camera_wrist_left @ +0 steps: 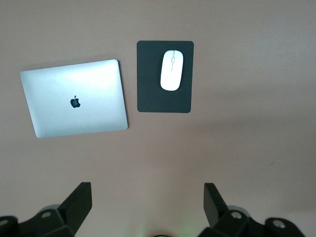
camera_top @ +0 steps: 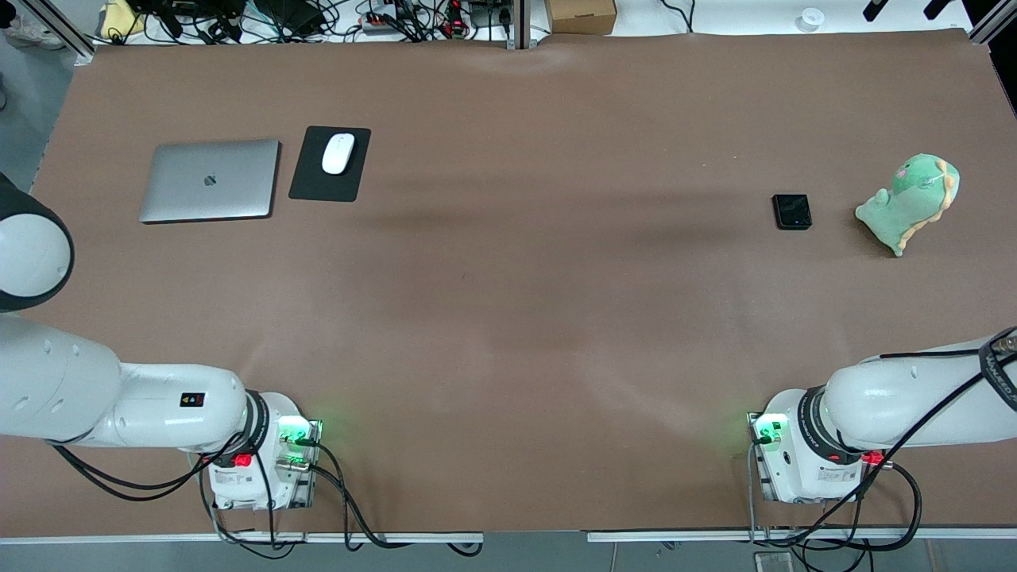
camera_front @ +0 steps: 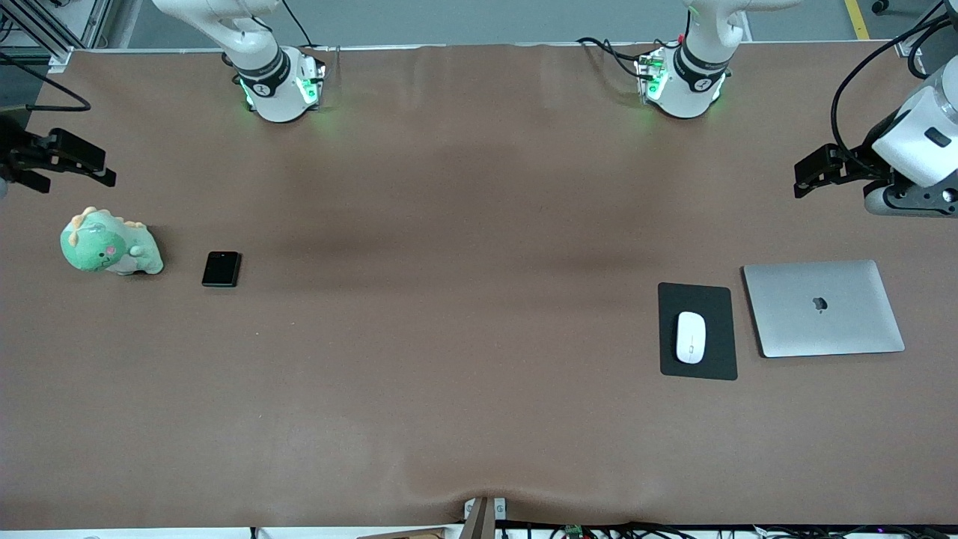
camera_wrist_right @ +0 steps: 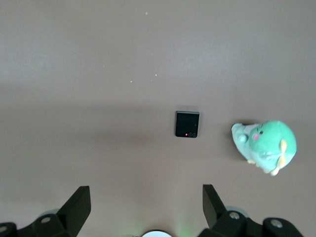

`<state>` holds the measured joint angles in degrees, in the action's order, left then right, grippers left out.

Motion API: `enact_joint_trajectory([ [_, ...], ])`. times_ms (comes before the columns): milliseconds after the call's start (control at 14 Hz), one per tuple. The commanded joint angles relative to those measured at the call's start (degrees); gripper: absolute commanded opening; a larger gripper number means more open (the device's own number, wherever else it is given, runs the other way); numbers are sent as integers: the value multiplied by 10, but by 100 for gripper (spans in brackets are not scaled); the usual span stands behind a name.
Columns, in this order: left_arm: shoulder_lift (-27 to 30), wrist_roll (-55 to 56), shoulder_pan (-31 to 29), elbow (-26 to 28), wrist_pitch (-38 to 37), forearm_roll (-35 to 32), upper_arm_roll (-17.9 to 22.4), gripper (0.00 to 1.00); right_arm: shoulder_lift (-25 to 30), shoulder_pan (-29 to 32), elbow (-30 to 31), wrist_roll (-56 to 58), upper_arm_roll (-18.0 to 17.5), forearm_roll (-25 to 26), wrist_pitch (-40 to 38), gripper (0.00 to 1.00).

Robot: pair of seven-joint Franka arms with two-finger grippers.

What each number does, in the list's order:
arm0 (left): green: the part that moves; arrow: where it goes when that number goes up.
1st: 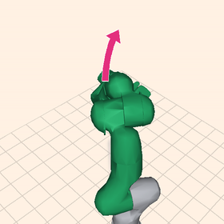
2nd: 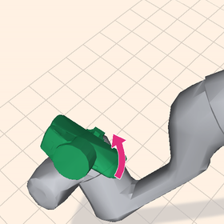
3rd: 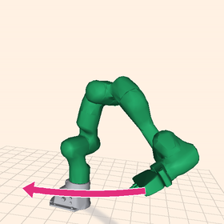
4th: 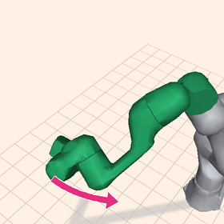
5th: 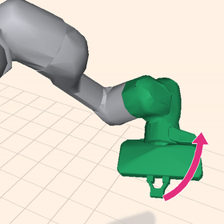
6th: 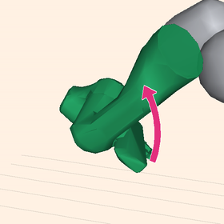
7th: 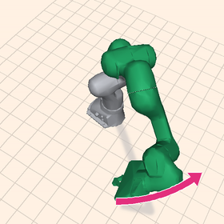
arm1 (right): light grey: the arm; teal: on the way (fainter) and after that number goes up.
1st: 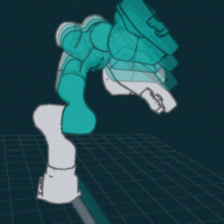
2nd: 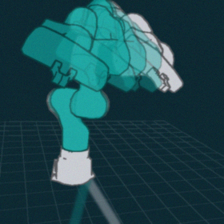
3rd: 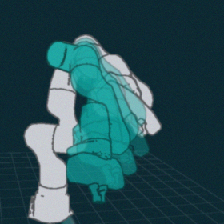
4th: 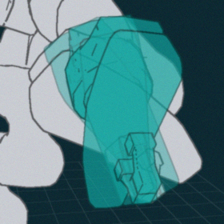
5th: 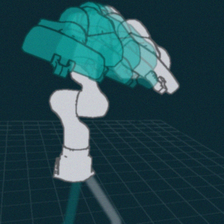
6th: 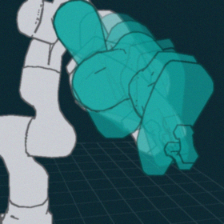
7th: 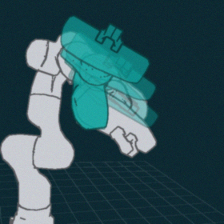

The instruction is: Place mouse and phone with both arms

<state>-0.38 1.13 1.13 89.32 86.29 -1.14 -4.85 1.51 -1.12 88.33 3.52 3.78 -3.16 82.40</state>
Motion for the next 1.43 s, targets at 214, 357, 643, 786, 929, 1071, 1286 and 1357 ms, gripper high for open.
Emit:
enact_joint_trajectory([
  [214, -1, -11, -3, -7, -1, -1, -3, 100, 28, -8, 40, -37, -6, 7, 17, 100],
  [357, -1, -11, -3, -7, -1, -1, -3, 100, 26, -7, 39, -36, -5, 13, 16, 100],
  [643, -1, -11, -3, -7, -1, -1, -3, 100, 25, -12, 38, -35, -6, 47, 19, 100],
  [786, -1, -11, -3, -7, -1, -1, -3, 100, 25, -11, 38, -35, -6, 46, 19, 100],
  [929, -1, -11, -3, -7, -1, -1, -3, 100, 25, -12, 38, -34, -6, 45, 20, 100],
  [1071, -1, -11, -3, -7, -1, 0, -3, 100, 25, -10, 38, -33, -6, 42, 20, 100],
  [1286, -1, -11, -3, -7, -1, -1, -3, 100, 25, -9, 38, -31, -6, 40, 21, 100],
  [1357, -1, -11, -3, -7, -1, -1, -3, 100, 25, -8, 38, -31, -5, 38, 21, 100],
])
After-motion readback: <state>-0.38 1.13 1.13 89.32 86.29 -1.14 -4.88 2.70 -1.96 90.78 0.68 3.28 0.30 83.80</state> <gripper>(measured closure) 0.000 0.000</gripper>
